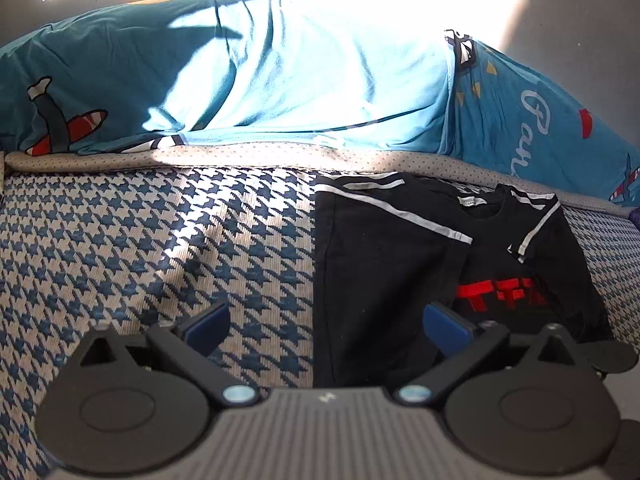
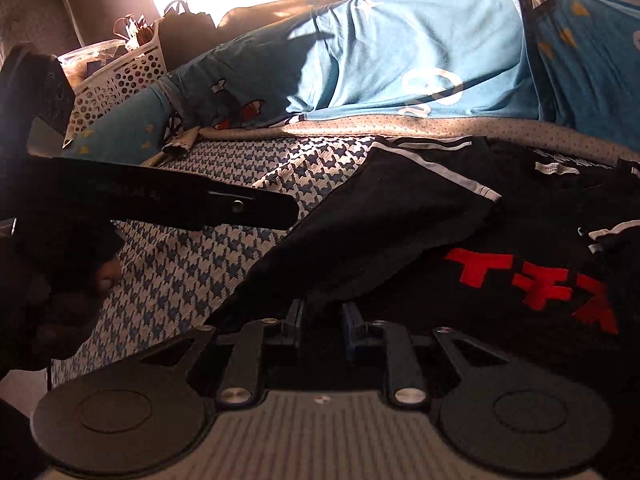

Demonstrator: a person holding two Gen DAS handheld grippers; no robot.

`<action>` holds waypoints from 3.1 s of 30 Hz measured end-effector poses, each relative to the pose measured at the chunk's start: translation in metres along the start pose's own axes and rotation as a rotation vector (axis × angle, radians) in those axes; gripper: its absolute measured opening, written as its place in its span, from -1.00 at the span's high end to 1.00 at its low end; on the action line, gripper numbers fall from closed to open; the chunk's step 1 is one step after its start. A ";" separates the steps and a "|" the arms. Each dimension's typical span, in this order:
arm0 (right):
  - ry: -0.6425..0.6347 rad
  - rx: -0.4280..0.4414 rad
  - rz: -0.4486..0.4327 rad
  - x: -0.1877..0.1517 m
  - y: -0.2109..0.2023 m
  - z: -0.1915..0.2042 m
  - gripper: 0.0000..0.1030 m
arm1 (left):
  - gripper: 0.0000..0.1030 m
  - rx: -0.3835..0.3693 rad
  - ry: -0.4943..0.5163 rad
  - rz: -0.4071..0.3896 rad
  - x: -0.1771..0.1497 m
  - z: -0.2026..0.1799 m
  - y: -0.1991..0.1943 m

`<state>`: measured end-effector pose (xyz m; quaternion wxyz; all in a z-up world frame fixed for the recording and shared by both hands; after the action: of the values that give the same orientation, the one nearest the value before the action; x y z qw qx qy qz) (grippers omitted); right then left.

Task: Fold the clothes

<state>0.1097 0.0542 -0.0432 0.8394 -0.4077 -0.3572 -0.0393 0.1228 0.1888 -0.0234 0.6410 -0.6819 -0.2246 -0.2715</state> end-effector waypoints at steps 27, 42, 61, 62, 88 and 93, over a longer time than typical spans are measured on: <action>-0.004 -0.037 0.037 -0.015 -0.006 -0.001 0.89 | -1.00 0.233 0.077 0.178 -0.027 0.012 0.026; 0.147 -0.252 -0.099 0.008 -0.107 -0.087 0.58 | -1.00 0.151 0.061 0.083 -0.012 -0.036 -0.004; 0.572 -0.293 -0.155 0.007 -0.154 -0.251 0.32 | -1.00 0.098 0.155 0.122 -0.018 -0.075 0.015; 0.590 -0.275 -0.153 0.006 -0.154 -0.254 0.32 | -1.00 0.098 0.156 0.124 -0.018 -0.076 0.016; 0.625 -0.026 -0.189 0.011 -0.133 -0.260 0.47 | -1.00 0.085 0.190 0.156 -0.022 -0.089 0.030; 0.523 -0.162 -0.190 0.020 -0.124 -0.244 0.82 | -1.00 0.089 0.195 0.156 -0.023 -0.088 0.029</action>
<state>0.2186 -0.1976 -0.0493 0.8603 -0.4143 -0.1609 -0.2499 0.1177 0.1001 -0.0577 0.7085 -0.6385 -0.1193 -0.2757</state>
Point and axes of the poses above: each gripper's, at about its wrist camera, not at the fingertips, and y roughly the way its jaws point, z to its left, x to its top, the point moved 7 cm from there along y, roughly the way its jaws point, and after that the axes turned 12 degrees about y, right-handed, at the moved point
